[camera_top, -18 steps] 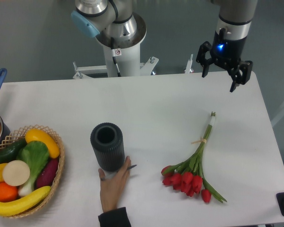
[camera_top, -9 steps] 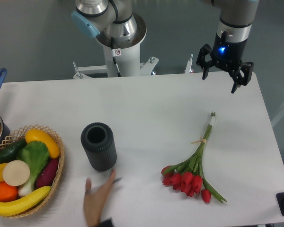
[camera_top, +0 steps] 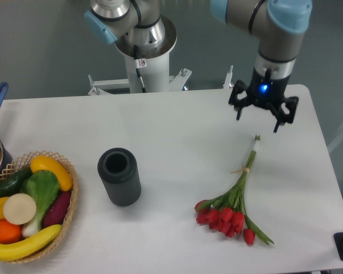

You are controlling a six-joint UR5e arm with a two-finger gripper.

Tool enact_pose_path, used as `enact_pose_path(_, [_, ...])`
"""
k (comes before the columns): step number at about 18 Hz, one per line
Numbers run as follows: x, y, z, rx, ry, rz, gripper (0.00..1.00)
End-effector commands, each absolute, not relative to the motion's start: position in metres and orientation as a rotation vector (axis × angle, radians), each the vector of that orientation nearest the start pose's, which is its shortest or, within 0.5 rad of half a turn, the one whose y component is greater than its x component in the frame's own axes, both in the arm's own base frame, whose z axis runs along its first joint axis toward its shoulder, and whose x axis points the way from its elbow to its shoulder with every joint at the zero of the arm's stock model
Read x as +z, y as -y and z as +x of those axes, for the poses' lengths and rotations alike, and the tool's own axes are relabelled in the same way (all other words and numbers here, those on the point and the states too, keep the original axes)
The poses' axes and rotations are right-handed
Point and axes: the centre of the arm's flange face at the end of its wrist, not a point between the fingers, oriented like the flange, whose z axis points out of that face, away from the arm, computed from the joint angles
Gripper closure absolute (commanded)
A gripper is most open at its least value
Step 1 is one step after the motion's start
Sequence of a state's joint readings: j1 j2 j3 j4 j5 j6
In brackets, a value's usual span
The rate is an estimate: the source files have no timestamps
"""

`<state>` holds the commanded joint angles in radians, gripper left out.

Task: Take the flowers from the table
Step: 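Lower the open gripper down onto the tulip stems above the twine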

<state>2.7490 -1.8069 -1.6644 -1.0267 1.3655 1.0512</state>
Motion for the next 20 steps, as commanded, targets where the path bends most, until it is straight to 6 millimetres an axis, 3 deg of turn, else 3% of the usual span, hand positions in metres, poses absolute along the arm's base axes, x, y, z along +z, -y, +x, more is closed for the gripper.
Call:
enact_pose_path(5, [0.335, -0.394, -0.491, 0.065, 0.196, -2.831, 0.0])
enact_pose_path(9, [0.319, -0.398, -0.496, 0.059, 0.194, -2.84, 0.0])
enact_pose_path(13, [0.286, -0.404, -0.514, 0.099, 0.193, -2.86, 0.0])
enact_pose_path(18, [0.268, -0.418, -0.527, 0.124, 0.154, -2.849, 0.0])
enact_pose_path(20, [0.255, -0.43, -0.522, 0.097, 0.131, -2.86, 0.0])
